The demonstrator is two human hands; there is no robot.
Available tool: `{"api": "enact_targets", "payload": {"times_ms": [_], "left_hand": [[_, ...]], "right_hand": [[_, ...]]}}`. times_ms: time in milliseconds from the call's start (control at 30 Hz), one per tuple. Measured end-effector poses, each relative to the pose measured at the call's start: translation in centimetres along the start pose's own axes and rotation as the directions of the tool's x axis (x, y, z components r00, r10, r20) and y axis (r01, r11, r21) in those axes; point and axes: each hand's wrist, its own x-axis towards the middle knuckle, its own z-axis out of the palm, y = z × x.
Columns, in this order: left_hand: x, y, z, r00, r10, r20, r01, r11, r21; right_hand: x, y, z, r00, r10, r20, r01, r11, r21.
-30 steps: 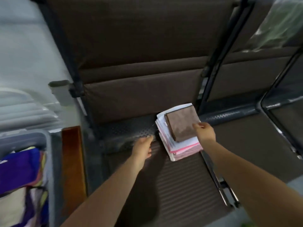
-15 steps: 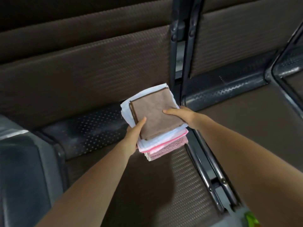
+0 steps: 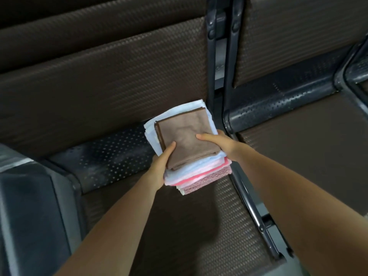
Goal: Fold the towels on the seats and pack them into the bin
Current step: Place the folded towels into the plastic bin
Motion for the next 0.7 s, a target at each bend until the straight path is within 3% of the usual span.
{"api": "enact_targets", "payload": {"times_ms": [100, 200, 267, 367, 467, 600, 700], "left_hand": [[-0.2, -0.2, -0.4, 0.997, -0.025, 0.077, 0.029, 0.998, -0.049], [-0.5, -0.3, -0.9, 0.978, -0.136, 0.158, 0.154, 0.982, -0.109], [-0.9, -0.1, -1.3, 0.969, -0.184, 0.165, 0.197, 0.978, -0.067], [-1.4, -0.6, -2.2, 0.983, -0.13, 0.132, 0.127, 0.991, 0.032], [-3.7, -0.5, -2.6, 0.981, -0.114, 0.155, 0.112, 0.993, 0.02], [-7.6, 1.6, -4.2, 0.987, -0.095, 0.128, 0.086, 0.993, 0.076], [-10.7, 4.1, -6.4, 0.991, -0.04, 0.124, 0.033, 0.997, 0.064]], "right_hand": [[-2.3, 0.4, 0.8, 0.997, -0.023, 0.076, 0.014, 0.993, 0.12], [-4.4, 1.0, 1.4, 0.987, -0.059, 0.15, 0.023, 0.972, 0.233], [-5.4, 1.8, 1.7, 0.979, -0.055, 0.195, -0.004, 0.958, 0.288], [-6.7, 3.1, 2.5, 0.959, -0.001, 0.283, -0.1, 0.934, 0.344], [-8.2, 4.3, 4.0, 0.963, 0.008, 0.268, -0.138, 0.873, 0.468], [-11.1, 4.2, 7.5, 0.964, -0.042, 0.261, -0.117, 0.818, 0.563], [-13.7, 1.7, 10.9, 0.97, -0.117, 0.215, -0.021, 0.835, 0.55]]}}
